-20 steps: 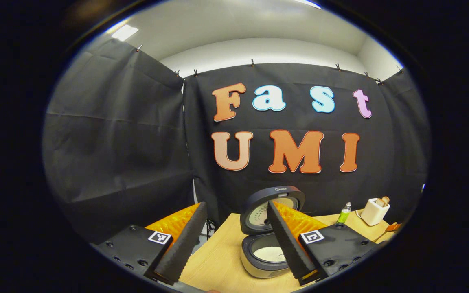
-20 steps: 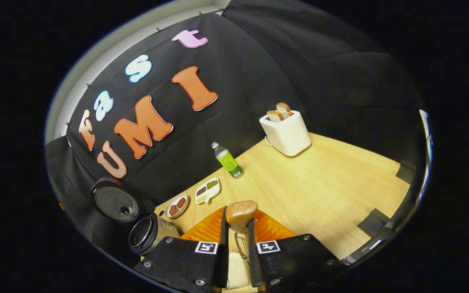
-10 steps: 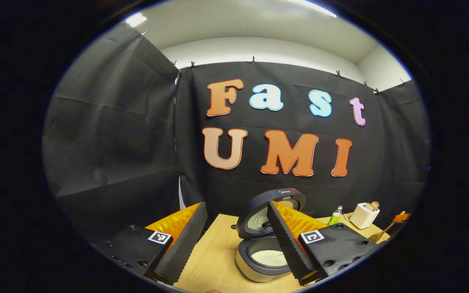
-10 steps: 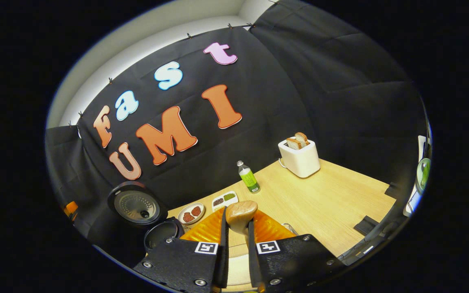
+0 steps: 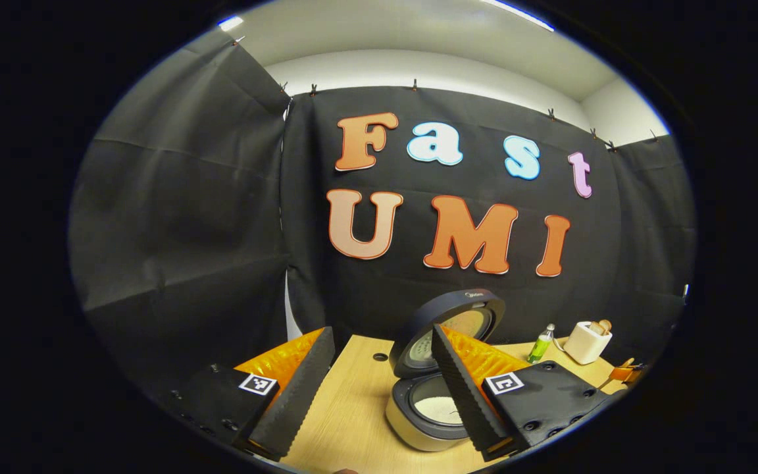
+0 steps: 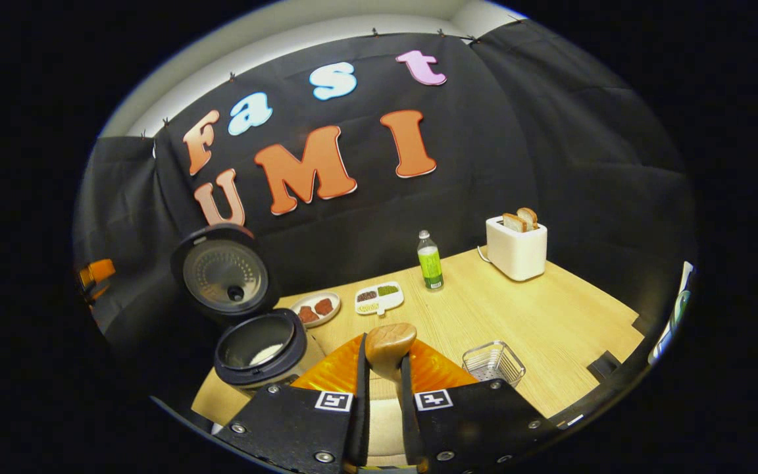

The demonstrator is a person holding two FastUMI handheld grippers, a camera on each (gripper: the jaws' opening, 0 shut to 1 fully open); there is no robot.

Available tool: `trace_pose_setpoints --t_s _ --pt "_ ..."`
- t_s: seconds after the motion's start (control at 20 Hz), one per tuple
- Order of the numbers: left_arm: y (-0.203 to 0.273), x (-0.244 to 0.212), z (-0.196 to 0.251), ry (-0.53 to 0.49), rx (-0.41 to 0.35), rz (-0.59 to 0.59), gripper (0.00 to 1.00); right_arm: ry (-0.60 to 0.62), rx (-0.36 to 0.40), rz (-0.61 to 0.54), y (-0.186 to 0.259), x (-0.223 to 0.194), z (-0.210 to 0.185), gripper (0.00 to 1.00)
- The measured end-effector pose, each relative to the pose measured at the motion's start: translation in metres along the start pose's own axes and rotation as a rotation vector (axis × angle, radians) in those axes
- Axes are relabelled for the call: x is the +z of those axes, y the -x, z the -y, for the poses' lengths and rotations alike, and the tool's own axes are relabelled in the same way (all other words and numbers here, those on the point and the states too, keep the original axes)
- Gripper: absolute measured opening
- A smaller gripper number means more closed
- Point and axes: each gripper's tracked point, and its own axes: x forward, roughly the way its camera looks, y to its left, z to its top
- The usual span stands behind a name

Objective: Close the left gripper, press the button to open the rice cooker; take a wooden spoon from the chopstick holder with the right hand, scoop a spoonful of rice and pour it into the rice cooker, then put the wooden spoon back into the chopstick holder.

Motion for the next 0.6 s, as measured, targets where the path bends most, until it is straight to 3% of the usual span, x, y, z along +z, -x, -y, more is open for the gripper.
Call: trace_pose_setpoints --t_s 0.35,0.4,0.45,0.6 --pt "0.003 0.001 -0.016 -0.042 0.051 -0.004 0.97 0.255 -0.051 -0.027 -0.021 -0.044 -0.010 0.20" --pt "0.004 -0.001 -0.017 -0.042 0.053 -0.006 0.97 0.269 -0.050 -0.035 -0.022 -0.051 -0.011 0.16" --pt "0.004 -0.001 -0.017 -0.043 0.054 -0.009 0.97 0.273 -0.045 -0.045 -0.024 -0.058 -0.013 0.20" --pt "0.005 -0.001 -0.020 -0.055 0.060 -0.006 0.97 0.194 -0.017 -0.043 -0.027 -0.066 -0.019 0.20"
